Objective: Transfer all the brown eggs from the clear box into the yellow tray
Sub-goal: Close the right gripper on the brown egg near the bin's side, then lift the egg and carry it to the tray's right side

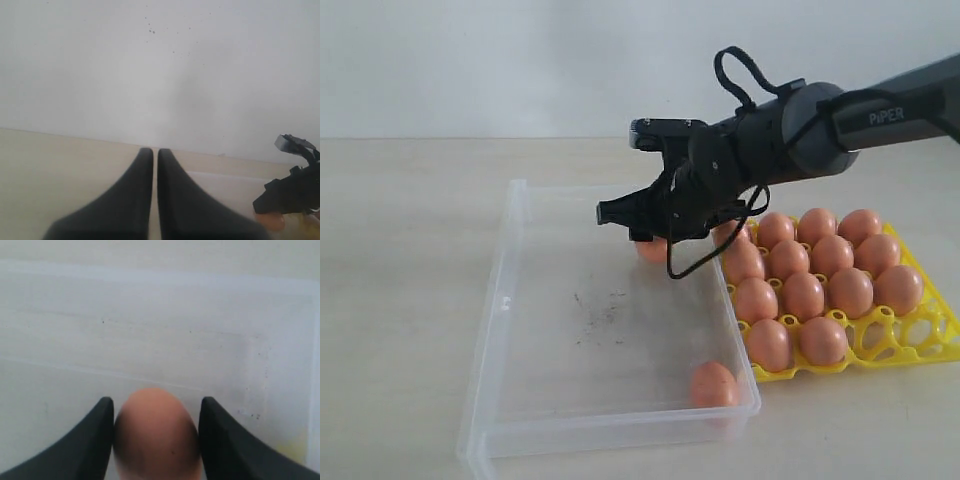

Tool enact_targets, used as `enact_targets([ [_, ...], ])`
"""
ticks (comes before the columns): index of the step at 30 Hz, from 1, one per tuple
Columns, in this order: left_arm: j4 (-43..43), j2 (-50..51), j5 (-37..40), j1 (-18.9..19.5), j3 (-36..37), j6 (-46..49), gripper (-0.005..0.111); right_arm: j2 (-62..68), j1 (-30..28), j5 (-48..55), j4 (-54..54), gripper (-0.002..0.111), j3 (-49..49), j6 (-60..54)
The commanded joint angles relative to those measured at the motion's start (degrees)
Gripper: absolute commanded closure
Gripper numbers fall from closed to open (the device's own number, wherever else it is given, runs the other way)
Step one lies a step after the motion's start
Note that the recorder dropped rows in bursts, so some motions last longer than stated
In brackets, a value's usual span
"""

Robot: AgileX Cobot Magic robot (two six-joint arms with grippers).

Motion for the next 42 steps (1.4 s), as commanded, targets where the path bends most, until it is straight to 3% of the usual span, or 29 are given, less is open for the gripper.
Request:
enact_targets([
  [1,-0.6,-0.2,-0.9,-0.4,-0.2,-0.4,0.103,-8.5,-0.1,-23.4,-0.8,0.109,12.0,-1.1],
  [2,-0.6,-0.2,-0.9,-0.4,-0.2,-0.4,0.103,-10.2,-0.1,-29.1,-0.8,0.109,15.3,-1.4],
  [3,-0.6,-0.2,-0.9,-0.4,-0.2,-0.4,0.103,-14.4,-0.1,-45.3,-0.8,0.109,24.2,-1.8],
  [4,-0.6,-0.2,-0.9,-0.4,-0.2,-0.4,0.103,-15.9,-0.1,-52.2,-0.8,0.109,28.8,-1.9],
  [5,-0.6,-0.2,-0.9,-0.4,-0.2,-0.4,0.103,-18.8,-0.1,-70.0,-1.0,0.109,37.8,-3.4],
  [7,-0.6,-0.2,-0.9,-0.4,-0.2,-0.4,0.103,-20.7,-0.1,-86.1,1.8,0.109,49.5,-3.6],
  [9,-0.6,-0.2,-0.9,-0.4,-0.2,-0.4,0.103,-23.2,-0.1,-86.1,9.1,0.109,56.6,-4.8],
  [13,-0.6,-0.2,-0.9,-0.4,-0.2,-0.4,0.103,-29.8,-0.1,-86.1,11.4,0.109,70.0,-6.6],
  [16,-0.6,-0.2,-0.9,-0.4,-0.2,-0.4,0.103,-36.5,-0.1,-86.1,21.1,0.109,79.7,-6.0],
  [26,-0.6,-0.2,-0.9,-0.4,-0.2,-0.4,0.103,-35.7,-0.1,-86.1,27.5,0.109,79.7,-4.5],
  [32,-0.6,-0.2,-0.9,-0.4,-0.2,-0.4,0.103,-33.6,-0.1,-78.9,28.1,0.109,79.1,-4.2],
  [35,-0.6,-0.2,-0.9,-0.4,-0.2,-0.4,0.103,-31.2,-0.1,-73.1,29.7,0.109,73.8,-9.3],
  [42,-0.6,-0.2,-0.9,-0.4,-0.2,-0.4,0.103,-25.5,-0.1,-69.7,35.2,0.109,71.0,-9.6],
])
